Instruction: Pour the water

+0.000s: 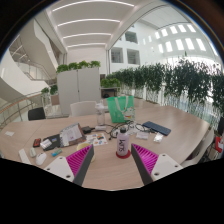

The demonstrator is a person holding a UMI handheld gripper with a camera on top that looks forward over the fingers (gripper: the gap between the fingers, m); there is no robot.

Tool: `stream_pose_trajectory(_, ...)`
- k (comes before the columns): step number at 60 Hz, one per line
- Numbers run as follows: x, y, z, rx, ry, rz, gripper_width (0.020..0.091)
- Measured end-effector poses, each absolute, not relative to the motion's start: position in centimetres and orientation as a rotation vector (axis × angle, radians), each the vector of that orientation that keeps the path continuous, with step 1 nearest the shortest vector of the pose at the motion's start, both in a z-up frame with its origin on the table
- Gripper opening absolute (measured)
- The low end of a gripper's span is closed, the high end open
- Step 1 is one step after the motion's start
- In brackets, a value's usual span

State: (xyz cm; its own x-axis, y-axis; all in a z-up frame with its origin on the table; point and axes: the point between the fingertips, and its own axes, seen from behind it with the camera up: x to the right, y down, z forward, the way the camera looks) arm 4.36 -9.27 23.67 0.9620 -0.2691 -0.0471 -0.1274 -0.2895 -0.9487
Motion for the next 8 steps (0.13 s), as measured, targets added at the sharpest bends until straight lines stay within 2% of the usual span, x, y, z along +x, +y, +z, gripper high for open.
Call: stream_pose_trajectory(8, 1.4, -13.5, 26.9, -1.856, 0.275, -0.136, 0.0827)
